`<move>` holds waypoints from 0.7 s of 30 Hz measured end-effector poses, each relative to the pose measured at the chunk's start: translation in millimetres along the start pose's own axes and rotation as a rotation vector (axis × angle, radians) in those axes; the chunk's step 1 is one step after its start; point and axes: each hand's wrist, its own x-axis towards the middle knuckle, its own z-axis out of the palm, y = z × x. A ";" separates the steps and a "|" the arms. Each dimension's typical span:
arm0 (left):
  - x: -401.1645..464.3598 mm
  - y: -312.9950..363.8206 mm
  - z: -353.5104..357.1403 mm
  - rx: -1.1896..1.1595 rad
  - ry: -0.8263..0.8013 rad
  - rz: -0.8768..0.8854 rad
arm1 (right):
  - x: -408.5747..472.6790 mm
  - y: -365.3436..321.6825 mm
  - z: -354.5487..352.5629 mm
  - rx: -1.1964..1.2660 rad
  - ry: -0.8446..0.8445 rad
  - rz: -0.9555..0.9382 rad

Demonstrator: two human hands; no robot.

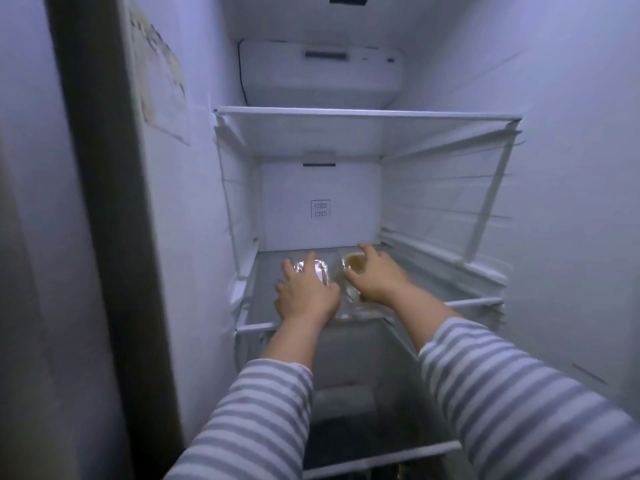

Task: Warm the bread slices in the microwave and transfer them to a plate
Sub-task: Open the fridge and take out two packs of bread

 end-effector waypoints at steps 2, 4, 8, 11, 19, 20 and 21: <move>7.2 -2.7 4.8 -0.010 -0.023 -0.032 | 4.8 2.3 6.3 0.053 -0.027 0.026; 12.9 -5.8 5.0 0.005 -0.032 -0.045 | 4.3 3.8 13.5 0.053 -0.040 0.047; 22.9 -13.2 -2.3 0.078 -0.081 -0.062 | 4.7 3.4 18.7 0.006 -0.031 0.083; 22.6 -15.7 -3.1 0.133 -0.094 -0.045 | 4.8 -1.7 21.1 0.003 0.006 0.118; 7.3 -16.5 -8.9 -0.043 -0.013 -0.070 | -13.6 -11.6 8.4 0.091 0.148 0.223; 1.6 -15.1 -13.7 -0.066 -0.005 -0.058 | -20.2 -13.0 2.0 0.096 0.163 0.224; -5.3 -13.7 -19.6 -0.086 0.002 -0.044 | -28.9 -14.1 -4.0 0.095 0.175 0.224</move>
